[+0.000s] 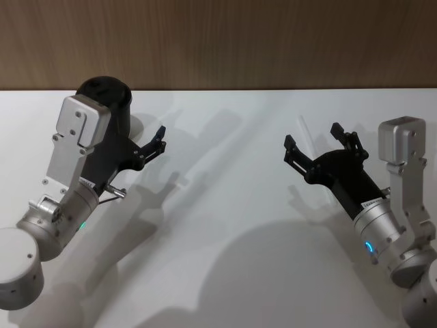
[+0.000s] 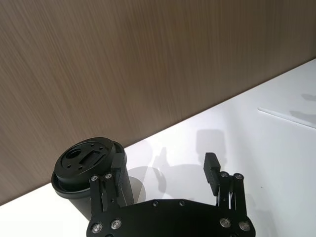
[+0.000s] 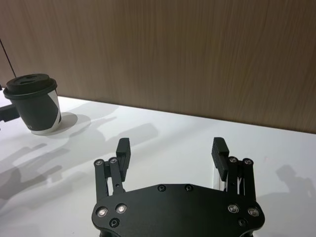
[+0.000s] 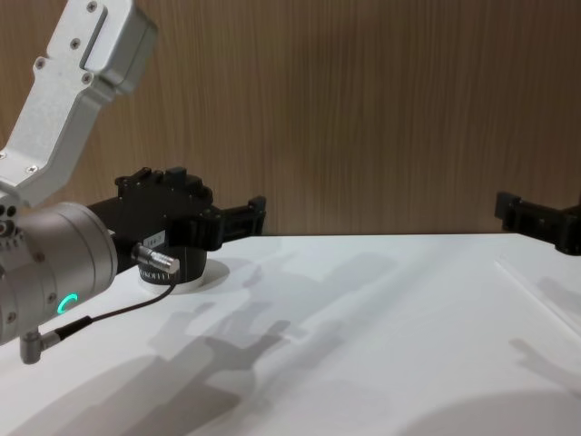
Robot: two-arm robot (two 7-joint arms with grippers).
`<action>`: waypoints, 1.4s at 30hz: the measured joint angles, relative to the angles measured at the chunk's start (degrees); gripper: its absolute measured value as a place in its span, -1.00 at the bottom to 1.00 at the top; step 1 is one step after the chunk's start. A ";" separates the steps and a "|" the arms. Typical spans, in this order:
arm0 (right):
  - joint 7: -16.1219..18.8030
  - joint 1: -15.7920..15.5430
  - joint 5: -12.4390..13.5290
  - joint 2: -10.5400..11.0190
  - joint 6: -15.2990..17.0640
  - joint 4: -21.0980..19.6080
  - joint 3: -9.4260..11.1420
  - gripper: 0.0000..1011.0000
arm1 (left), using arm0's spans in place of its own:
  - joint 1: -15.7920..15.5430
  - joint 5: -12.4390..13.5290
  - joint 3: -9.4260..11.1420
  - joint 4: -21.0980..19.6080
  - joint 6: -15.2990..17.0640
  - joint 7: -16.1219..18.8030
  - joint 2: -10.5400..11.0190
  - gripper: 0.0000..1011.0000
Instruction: Pick up the straw with one hand, pass it to the other hand, and insert it into the cup.
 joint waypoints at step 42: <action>0.00 -0.02 -0.01 0.03 0.01 -0.08 0.13 0.98 | 0.00 0.00 0.00 0.00 0.00 0.00 0.00 0.98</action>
